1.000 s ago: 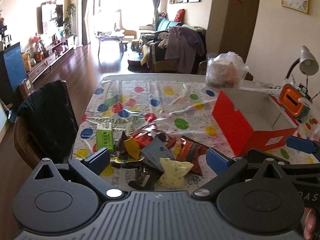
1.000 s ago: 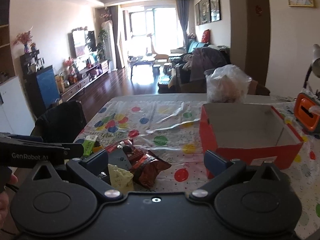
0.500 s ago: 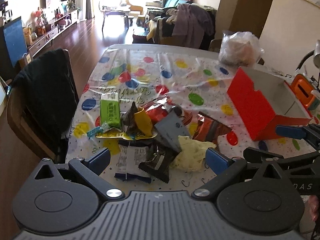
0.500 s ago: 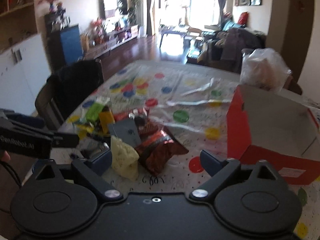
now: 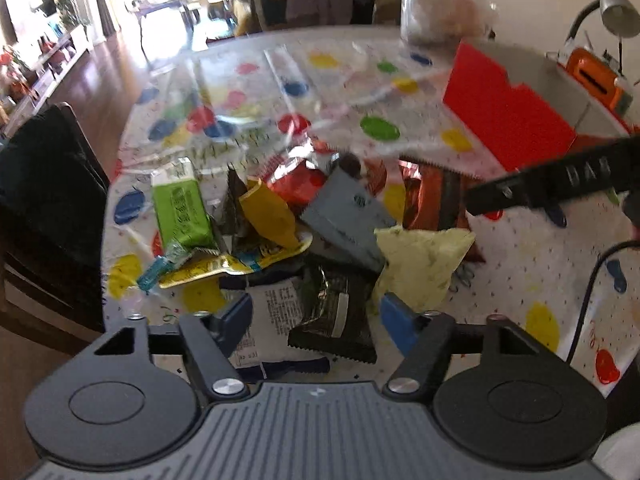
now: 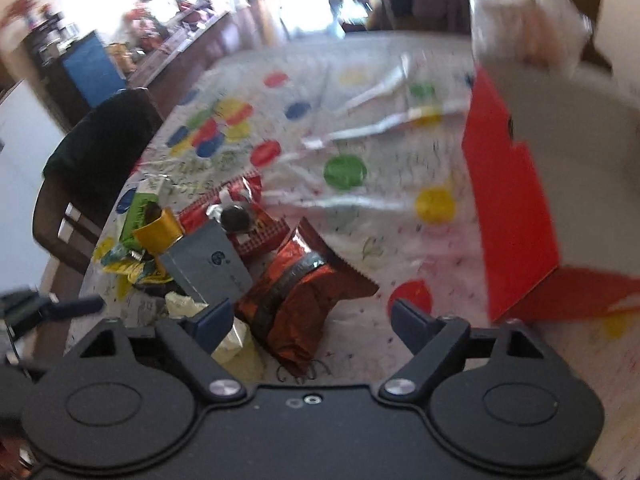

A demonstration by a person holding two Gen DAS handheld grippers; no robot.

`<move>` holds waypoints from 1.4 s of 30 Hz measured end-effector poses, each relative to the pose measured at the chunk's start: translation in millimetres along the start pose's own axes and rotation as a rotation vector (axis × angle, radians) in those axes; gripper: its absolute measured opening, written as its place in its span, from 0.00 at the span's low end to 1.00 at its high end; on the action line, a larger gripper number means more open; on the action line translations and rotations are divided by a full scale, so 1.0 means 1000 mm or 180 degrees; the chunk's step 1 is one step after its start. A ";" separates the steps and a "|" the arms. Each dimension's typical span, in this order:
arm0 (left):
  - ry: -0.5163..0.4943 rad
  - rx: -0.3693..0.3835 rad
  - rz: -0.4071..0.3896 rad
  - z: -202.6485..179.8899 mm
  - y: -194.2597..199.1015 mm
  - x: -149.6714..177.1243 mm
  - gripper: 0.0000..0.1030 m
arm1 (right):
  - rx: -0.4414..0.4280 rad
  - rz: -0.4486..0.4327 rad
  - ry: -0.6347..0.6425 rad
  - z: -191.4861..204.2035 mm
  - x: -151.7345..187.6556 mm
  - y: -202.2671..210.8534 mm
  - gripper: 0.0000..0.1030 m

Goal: Organize snacks
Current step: 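Grasp the dark wrapped bar with the left tool while the right tool grasps the red-orange chip bag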

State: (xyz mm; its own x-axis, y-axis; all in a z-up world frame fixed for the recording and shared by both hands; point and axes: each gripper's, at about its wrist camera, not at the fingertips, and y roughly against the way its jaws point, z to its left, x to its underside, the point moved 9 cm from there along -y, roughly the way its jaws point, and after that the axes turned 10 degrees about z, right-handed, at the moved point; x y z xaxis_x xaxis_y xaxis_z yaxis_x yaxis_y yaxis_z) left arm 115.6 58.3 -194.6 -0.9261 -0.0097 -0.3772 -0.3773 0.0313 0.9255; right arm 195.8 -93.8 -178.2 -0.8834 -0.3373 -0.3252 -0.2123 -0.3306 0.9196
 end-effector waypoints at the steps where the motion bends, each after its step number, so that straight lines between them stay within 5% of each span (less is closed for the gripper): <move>1: -0.0030 0.0023 0.0047 -0.001 -0.004 0.000 0.65 | -0.0030 0.0049 -0.0081 0.000 -0.001 -0.005 0.82; 12: -0.0565 -0.0114 0.0185 -0.023 -0.026 -0.007 0.49 | -0.0007 0.0355 -0.0634 -0.003 -0.015 -0.043 0.77; 19: -0.0745 -0.0223 0.0173 -0.028 -0.032 -0.009 0.35 | 0.0000 0.0456 -0.0742 -0.006 -0.016 -0.055 0.65; 27: -0.0652 -0.0226 0.0142 -0.027 -0.032 -0.010 0.30 | -0.0139 0.0418 -0.0706 -0.004 -0.016 -0.052 0.40; 42: -0.0253 0.0013 0.0015 -0.017 -0.014 -0.003 0.28 | -0.0071 0.0138 -0.0628 -0.017 0.001 -0.015 0.34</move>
State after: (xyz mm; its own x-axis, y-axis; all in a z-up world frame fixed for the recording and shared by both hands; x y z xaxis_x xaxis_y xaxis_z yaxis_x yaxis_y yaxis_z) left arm 123.9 40.4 -205.9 -0.9246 0.0698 -0.3745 -0.3729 0.0353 0.9272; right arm 205.4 -104.5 -195.7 -0.9568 -0.1731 -0.2337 -0.1648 -0.3397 0.9260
